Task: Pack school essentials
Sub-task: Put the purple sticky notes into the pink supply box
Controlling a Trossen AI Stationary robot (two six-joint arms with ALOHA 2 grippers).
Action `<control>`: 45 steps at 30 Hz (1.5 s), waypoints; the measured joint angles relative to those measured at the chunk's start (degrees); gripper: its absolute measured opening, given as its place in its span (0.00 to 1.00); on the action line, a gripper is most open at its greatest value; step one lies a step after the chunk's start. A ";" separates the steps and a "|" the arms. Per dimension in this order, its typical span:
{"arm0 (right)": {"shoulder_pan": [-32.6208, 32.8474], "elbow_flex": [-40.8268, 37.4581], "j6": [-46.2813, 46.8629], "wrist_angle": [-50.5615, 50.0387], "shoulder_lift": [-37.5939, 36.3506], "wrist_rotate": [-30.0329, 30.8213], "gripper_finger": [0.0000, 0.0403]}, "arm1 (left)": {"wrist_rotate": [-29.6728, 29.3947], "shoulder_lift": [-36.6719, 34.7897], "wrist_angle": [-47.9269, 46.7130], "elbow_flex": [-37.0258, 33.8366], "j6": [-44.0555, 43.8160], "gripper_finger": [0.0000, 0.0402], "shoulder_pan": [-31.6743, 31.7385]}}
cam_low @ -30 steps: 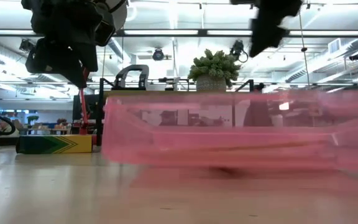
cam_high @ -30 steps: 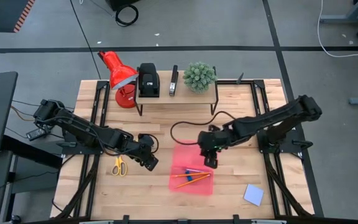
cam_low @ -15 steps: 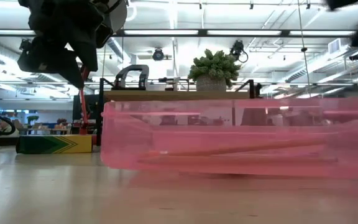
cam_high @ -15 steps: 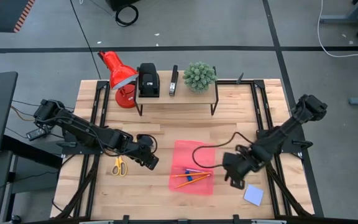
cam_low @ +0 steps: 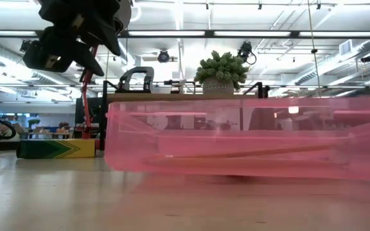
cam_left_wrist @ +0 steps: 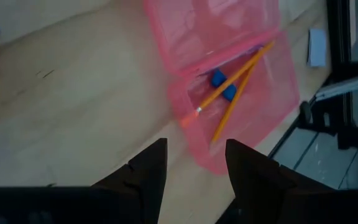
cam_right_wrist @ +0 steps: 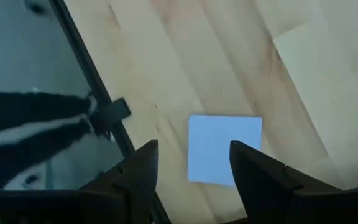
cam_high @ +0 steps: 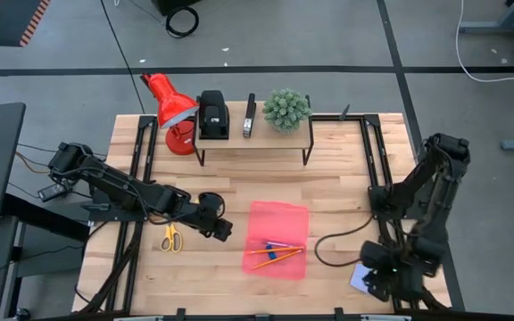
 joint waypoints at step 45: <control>-8.00 -23.52 -38.34 23.86 0.13 -11.88 0.56 | -8.12 0.83 9.27 0.00 -0.74 0.43 -1.50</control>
